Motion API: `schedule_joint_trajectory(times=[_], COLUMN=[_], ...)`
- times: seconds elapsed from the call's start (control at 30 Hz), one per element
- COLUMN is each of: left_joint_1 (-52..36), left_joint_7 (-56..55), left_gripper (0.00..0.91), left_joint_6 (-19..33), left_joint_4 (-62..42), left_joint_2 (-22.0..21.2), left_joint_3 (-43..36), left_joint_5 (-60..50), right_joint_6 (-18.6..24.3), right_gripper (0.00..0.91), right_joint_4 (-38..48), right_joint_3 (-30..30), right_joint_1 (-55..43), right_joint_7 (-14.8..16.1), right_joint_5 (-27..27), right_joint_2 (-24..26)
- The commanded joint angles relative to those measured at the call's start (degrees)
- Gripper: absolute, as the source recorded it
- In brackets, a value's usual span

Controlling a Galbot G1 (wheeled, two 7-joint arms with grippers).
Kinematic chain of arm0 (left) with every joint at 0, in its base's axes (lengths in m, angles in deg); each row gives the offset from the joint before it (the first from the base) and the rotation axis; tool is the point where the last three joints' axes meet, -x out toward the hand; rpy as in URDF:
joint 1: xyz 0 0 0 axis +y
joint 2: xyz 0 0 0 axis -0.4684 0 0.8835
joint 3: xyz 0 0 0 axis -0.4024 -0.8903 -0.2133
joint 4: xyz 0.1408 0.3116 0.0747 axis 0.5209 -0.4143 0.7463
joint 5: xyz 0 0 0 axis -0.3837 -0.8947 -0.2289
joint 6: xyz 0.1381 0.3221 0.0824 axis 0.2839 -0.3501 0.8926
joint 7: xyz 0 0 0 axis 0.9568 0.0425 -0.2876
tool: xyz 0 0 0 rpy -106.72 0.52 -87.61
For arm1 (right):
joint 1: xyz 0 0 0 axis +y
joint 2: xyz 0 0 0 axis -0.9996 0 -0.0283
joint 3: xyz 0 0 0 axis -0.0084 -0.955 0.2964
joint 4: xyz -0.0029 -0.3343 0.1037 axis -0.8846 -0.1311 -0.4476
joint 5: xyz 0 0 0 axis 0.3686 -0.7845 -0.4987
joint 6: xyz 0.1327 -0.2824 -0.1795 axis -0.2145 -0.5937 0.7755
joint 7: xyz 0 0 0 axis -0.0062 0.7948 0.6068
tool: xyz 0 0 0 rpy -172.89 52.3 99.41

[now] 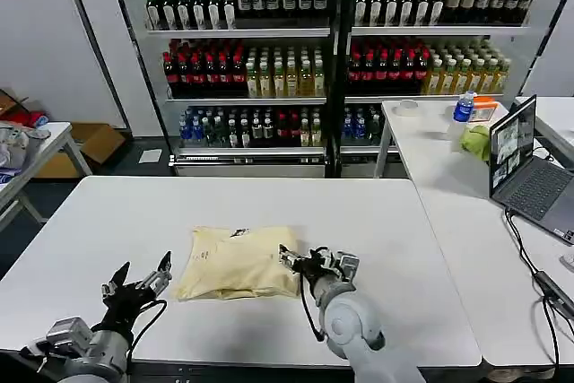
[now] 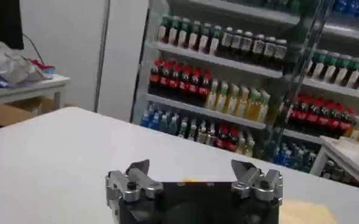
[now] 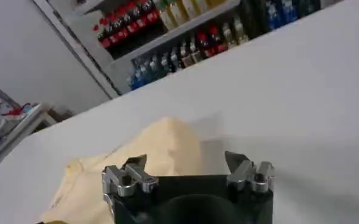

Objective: Fold and organize the clothes.

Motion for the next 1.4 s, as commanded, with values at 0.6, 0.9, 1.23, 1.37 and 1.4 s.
schedule_joint_trajectory(times=[0.6,0.9,1.23,1.37,1.4], left_joint_1=[2.9,2.9,2.3,2.1,2.1], left_joint_7=[0.3,0.3,0.4,0.4,0.5], left_gripper=[0.907,0.907,0.907,0.907,0.907], left_joint_6=[0.1,-1.0,-1.3,-1.3,-1.3], left_joint_4=[2.7,3.2,2.9,2.8,2.8], left_joint_2=[0.0,-0.4,-0.7,-0.6,-0.6], left_joint_3=[1.9,1.0,-0.1,-0.1,-0.1], left_joint_5=[0.3,0.5,0.1,0.0,-0.1], right_joint_6=[1.0,-1.1,-2.8,3.7,6.4], right_gripper=[0.0,0.0,0.907,0.907,0.907], right_joint_4=[7.3,7.8,6.5,2.8,1.9], right_joint_3=[0.5,3.7,4.0,2.3,2.0], right_joint_1=[-3.4,-4.6,-5.8,-2.7,-1.7], right_joint_7=[-1.1,0.1,4.6,8.8,9.9], right_joint_5=[3.4,1.8,-3.1,-15.3,-19.2], right_joint_2=[-2.5,2.0,5.4,7.6,8.4])
